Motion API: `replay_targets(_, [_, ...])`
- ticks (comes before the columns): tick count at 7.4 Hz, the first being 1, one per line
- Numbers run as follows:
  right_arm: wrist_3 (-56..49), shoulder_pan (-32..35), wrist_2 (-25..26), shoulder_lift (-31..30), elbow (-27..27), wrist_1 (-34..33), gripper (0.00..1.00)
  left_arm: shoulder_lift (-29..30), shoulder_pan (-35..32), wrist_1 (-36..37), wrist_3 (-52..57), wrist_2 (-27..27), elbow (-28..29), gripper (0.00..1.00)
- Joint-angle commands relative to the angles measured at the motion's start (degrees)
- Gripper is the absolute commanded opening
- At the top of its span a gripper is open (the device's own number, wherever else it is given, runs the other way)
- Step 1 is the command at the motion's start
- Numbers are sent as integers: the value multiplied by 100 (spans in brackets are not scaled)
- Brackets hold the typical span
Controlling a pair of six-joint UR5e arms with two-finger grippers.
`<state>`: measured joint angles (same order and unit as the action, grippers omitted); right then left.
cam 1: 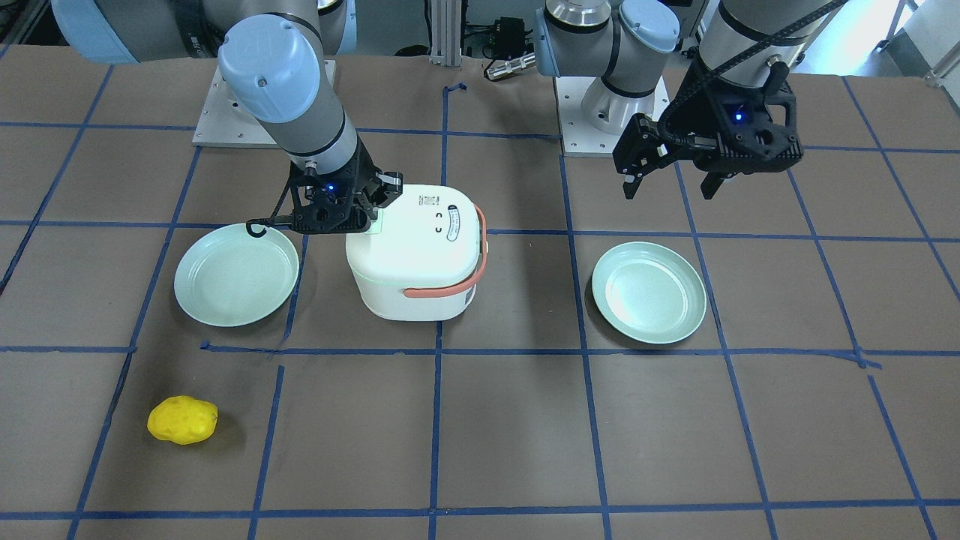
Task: Press rice cooker button
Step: 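Lower the right gripper fingertips onto the green button and press down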
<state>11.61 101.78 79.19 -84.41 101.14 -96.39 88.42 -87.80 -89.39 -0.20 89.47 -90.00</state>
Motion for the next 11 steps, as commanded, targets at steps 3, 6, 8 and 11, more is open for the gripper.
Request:
replay_targets(3, [-1, 0, 0, 3, 20, 15, 0, 0, 0, 0, 2, 0, 0, 100])
replay_targets(6, [7, 0, 0, 38, 108, -3, 0, 0, 0, 0, -7, 0, 0, 100])
replay_targets(8, [226, 0, 0, -14, -23, -12, 0, 0, 0, 0, 2, 0, 0, 100])
replay_targets(11, [1373, 0, 166, -110, -847, 172, 0, 0, 0, 0, 2, 0, 0, 100])
